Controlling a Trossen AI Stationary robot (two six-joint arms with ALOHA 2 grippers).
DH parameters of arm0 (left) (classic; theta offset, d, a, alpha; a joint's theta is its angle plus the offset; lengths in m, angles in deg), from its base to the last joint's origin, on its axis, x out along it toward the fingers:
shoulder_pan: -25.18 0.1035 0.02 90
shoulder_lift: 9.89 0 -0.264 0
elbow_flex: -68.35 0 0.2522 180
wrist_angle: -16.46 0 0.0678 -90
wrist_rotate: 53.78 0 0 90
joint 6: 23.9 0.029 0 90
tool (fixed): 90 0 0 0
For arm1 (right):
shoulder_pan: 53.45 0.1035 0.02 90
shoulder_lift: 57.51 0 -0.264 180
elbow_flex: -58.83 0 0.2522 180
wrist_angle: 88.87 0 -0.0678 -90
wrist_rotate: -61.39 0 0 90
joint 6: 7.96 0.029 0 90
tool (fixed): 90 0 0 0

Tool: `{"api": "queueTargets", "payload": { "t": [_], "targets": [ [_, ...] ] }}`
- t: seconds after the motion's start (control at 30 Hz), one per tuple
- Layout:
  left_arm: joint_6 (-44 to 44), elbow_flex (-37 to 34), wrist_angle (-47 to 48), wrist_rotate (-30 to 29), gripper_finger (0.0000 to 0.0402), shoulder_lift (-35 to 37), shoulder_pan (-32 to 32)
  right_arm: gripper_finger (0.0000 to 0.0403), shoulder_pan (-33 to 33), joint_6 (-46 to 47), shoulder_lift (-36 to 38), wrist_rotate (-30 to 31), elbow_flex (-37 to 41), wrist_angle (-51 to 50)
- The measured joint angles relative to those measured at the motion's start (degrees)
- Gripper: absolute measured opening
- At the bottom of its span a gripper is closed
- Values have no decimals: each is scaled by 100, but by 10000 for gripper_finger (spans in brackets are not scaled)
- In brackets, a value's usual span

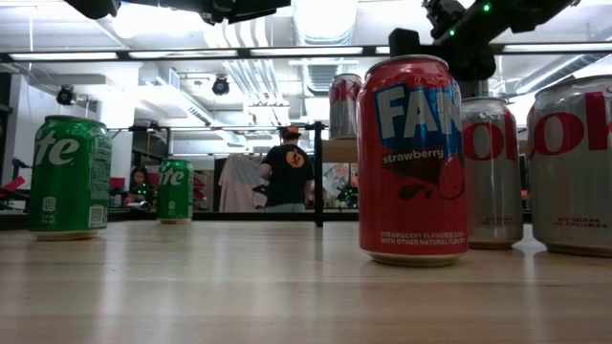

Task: Place canned beverage on shelf
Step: Put the top orange soda can on the shelf aligned in front of the other orange soda can

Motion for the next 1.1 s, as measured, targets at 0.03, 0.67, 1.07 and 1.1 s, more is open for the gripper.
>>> {"api": "queueTargets", "payload": {
  "t": [0.03, 0.67, 1.07, 1.1],
  "targets": [
    [-1, 0, 0, 0, 382, 0, 0, 336, 0, -89, 0, 0, -51, -3],
    [1, 0, 24, 0, 382, 0, 0, 313, 451, -779, -22, -730, -1877, -1344],
    [-1, 0, 45, 0, 382, 0, 0, 220, 455, 940, -1021, -1827, -4133, -4834],
    [-1, 0, 46, 0, 382, 0, 0, 211, 454, 1102, -1144, -1829, -4359, -5170]
  ]
}}
